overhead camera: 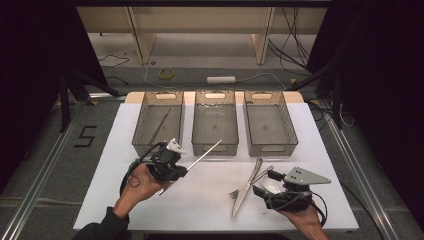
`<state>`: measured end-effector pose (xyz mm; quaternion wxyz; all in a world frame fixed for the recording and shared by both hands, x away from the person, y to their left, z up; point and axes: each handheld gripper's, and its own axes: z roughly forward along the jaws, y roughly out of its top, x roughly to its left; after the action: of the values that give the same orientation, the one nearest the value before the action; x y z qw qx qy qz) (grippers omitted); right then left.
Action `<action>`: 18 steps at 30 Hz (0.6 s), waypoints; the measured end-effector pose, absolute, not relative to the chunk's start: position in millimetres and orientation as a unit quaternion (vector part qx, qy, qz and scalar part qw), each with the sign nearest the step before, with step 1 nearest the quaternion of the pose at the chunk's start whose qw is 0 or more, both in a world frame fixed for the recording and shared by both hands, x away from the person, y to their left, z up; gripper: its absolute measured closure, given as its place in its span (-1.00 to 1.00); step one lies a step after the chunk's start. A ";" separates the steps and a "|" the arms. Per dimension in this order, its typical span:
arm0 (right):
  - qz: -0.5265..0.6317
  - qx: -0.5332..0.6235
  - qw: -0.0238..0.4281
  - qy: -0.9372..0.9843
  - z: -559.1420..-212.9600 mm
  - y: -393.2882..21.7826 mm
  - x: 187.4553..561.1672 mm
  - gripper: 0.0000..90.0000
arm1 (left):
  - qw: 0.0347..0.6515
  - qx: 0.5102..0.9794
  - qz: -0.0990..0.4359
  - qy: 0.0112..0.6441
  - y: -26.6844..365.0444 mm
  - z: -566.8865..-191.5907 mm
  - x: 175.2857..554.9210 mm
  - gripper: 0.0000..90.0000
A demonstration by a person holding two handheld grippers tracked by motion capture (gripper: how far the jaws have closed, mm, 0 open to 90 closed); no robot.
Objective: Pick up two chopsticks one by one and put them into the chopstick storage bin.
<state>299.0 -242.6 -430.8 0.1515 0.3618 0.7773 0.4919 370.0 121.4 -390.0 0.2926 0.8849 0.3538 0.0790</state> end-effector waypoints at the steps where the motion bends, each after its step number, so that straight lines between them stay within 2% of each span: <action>1: 0.492 0.362 0.151 0.778 -430.9 -242.6 299.1 -0.43 | 0.297 0.882 0.081 0.356 123.1 -386.4 371.5 0.89; 6: 0.492 0.363 0.151 0.777 -431.0 -242.4 299.1 -0.43 | 0.323 0.867 0.093 0.367 129.8 -374.6 380.0 0.89; 18: 0.493 0.369 0.151 0.774 -431.7 -243.0 299.7 -0.43 | 0.341 0.838 0.123 0.408 152.7 -367.0 415.5 0.89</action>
<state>299.7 -243.0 -431.7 0.1513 0.3688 0.7735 0.4927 415.5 152.7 -367.0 0.3412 0.8379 0.4080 0.1229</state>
